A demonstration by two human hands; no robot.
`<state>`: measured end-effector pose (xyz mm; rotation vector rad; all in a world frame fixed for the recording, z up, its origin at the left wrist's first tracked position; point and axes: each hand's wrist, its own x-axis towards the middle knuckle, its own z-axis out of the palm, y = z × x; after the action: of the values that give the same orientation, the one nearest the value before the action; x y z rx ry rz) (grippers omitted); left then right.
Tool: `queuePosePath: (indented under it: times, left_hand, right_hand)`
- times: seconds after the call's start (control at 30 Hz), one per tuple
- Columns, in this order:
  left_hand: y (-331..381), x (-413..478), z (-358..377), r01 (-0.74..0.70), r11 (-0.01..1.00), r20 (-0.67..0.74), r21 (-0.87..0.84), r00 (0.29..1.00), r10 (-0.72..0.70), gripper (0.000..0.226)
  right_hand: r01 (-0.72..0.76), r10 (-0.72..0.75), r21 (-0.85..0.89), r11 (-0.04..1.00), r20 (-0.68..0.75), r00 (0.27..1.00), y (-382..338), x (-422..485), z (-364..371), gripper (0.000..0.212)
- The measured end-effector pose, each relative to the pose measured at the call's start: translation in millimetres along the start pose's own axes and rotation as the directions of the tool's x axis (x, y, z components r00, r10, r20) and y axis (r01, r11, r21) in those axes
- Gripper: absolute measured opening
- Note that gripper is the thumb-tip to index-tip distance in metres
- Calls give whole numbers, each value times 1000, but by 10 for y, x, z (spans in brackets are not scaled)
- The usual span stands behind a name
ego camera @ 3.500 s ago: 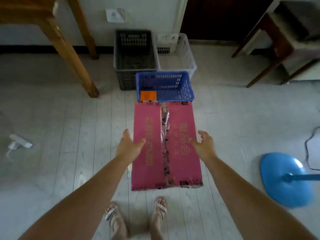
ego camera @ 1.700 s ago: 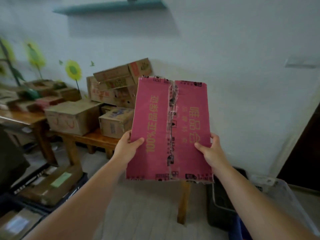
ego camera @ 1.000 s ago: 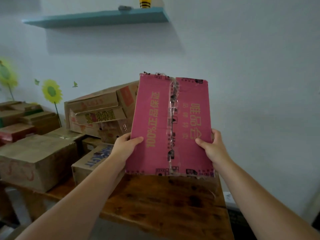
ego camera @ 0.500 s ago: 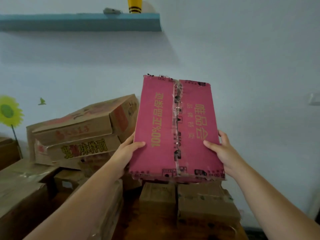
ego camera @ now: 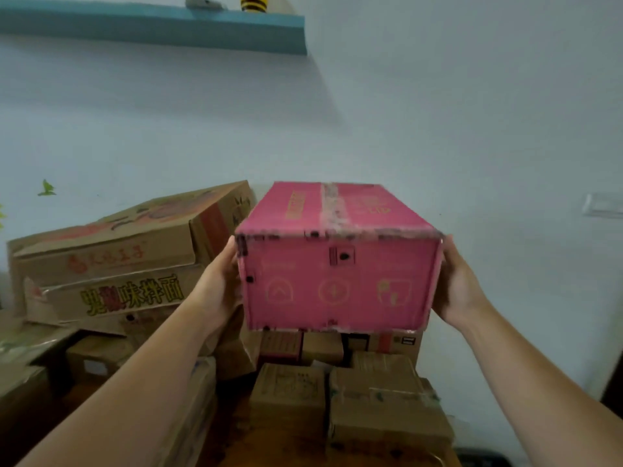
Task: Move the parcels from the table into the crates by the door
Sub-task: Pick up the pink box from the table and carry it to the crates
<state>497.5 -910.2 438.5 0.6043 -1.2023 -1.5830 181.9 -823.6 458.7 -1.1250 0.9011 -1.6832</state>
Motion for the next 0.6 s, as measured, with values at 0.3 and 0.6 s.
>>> queuePosePath:
  times: [0.3, 0.6]
  left_hand:
    - [52, 111, 137, -103, 979, 59, 176, 994, 94, 55]
    - [16, 180, 222, -238, 940, -11, 244, 969, 248, 39]
  right_hand:
    - [44, -53, -230, 972, -35, 998, 59, 79, -113, 42]
    - [63, -70, -328, 943, -10, 998, 111, 130, -119, 34]
